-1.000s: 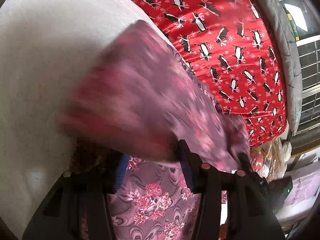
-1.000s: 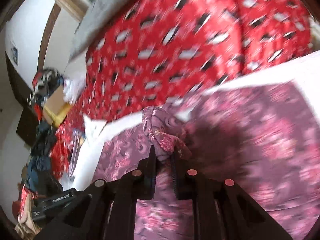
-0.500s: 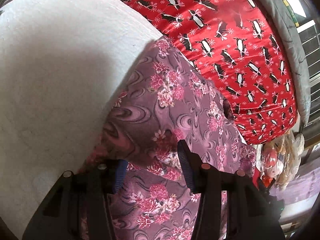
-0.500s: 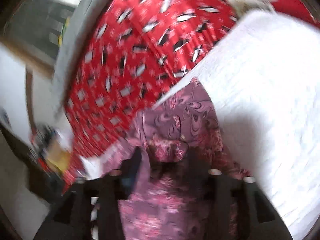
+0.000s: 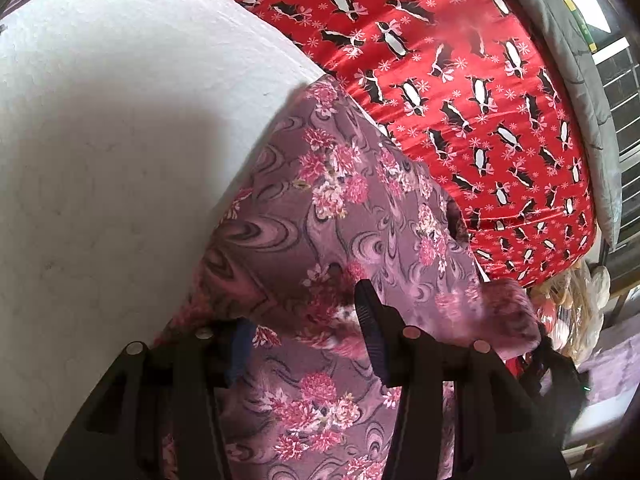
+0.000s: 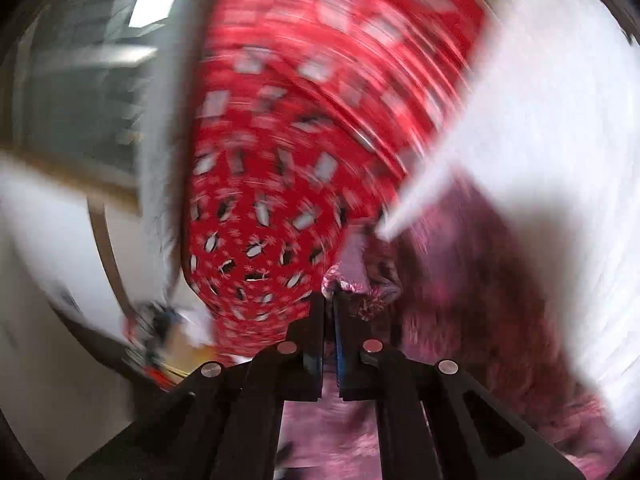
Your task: Fold small clothes
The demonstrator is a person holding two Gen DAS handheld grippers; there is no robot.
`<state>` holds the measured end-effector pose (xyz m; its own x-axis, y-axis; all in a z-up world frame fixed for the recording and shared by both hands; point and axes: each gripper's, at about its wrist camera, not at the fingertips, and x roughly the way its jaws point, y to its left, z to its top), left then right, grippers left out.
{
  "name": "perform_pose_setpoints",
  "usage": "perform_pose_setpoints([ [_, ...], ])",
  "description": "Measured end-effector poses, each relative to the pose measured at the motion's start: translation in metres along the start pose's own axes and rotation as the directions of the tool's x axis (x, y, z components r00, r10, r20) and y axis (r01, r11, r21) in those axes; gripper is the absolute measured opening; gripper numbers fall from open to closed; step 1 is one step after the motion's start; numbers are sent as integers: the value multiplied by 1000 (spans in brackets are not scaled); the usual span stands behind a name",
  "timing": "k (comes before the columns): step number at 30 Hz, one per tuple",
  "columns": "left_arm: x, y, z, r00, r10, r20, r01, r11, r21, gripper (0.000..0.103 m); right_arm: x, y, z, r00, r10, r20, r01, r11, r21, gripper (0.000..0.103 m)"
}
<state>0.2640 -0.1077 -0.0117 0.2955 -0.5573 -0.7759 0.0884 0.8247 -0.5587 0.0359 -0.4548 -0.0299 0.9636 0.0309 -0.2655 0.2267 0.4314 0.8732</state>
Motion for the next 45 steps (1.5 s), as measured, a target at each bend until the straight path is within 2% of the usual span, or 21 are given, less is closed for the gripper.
perform_pose_setpoints([
  [3, 0, -2, 0, 1000, 7, 3, -7, 1000, 7, 47, -12, 13, -1, 976, -210, 53, 216, 960, -180, 4],
  [6, 0, -1, 0, 1000, 6, 4, -6, 1000, 4, 47, -11, -12, -7, 962, -272, -19, 269, 958, -104, 9],
  [9, -1, -2, -1, 1000, 7, 6, -7, 1000, 7, 47, -25, -29, -12, 961, -275, 27, 275, 961, 3, 15],
  [11, 0, -4, -2, 1000, 20, 10, -20, 1000, 23, 47, -31, -29, -12, 961, -266, 72, 265, 964, 19, 30],
  [13, 1, -6, -3, 999, 33, 16, -34, 999, 38, 47, -29, -30, -9, 958, -279, 64, 279, 960, 7, 76],
  [15, 1, -8, -3, 999, 42, 20, -42, 998, 49, 47, -12, -38, -8, 950, -311, 6, 311, 950, 8, 67],
  [16, 1, -8, -2, 999, 41, 20, -42, 998, 52, 47, -5, -40, -8, 952, -303, -30, 303, 953, -3, 31],
  [17, 1, -8, -2, 999, 39, 19, -40, 998, 52, 47, -3, -40, -7, 951, -305, -46, 304, 952, -27, 8],
  [22, 4, -8, -2, 999, 44, 18, -45, 997, 64, 47, -17, -20, -10, 940, -337, 55, 341, 920, -195, 6],
  [24, 5, -11, -3, 998, 58, 20, -59, 995, 85, 47, -2, -41, -17, 899, -432, -76, 414, 892, -181, 8],
  [26, 3, -13, -5, 998, 66, 11, -67, 993, 101, 47, -17, -42, -17, 908, -413, -65, 401, 905, -143, 14],
  [29, -5, -16, -14, 998, 57, -18, -54, 993, 102, 47, -45, -15, -21, 921, -390, 12, 384, 899, -210, 16],
  [31, -5, -20, -22, 994, 100, -36, -95, 987, 131, 47, -50, -7, -28, 926, -378, -14, 361, 892, -271, 21],
  [32, -3, -22, -25, 991, 124, -44, -116, 982, 148, 47, -44, -11, -34, 911, -405, -78, 366, 881, -301, 26],
  [33, -5, -25, -30, 988, 146, -46, -136, 975, 176, 47, -31, -21, -41, 873, -452, -184, 381, 866, -323, 29],
  [34, -8, -28, -33, 985, 165, -55, -151, 969, 195, 47, -22, -31, -48, 827, -494, -268, 400, 853, -336, 21],
  [36, -15, -29, -40, 978, 192, -87, -168, 960, 226, 47, -32, -28, -52, 828, -498, -257, 400, 847, -351, 23],
  [38, -26, -24, -49, 970, 207, -127, -172, 954, 246, 47, -34, -25, -59, 762, -530, -372, 397, 837, -377, 25],
  [41, -51, -6, -64, 954, 245, -175, -194, 945, 264, 47, -55, -14, -75, 692, -591, -414, 386, 789, -479, 27],
  [43, -74, 12, -73, 943, 279, -181, -223, 934, 280, 47, -79, -9, -84, 671, -603, -432, 370, 777, -509, 35],
  [45, -98, 36, -80, 934, 309, -180, -252, 926, 282, 47, -115, -8, -92, 678, -598, -428, 362, 778, -514, 44],
])
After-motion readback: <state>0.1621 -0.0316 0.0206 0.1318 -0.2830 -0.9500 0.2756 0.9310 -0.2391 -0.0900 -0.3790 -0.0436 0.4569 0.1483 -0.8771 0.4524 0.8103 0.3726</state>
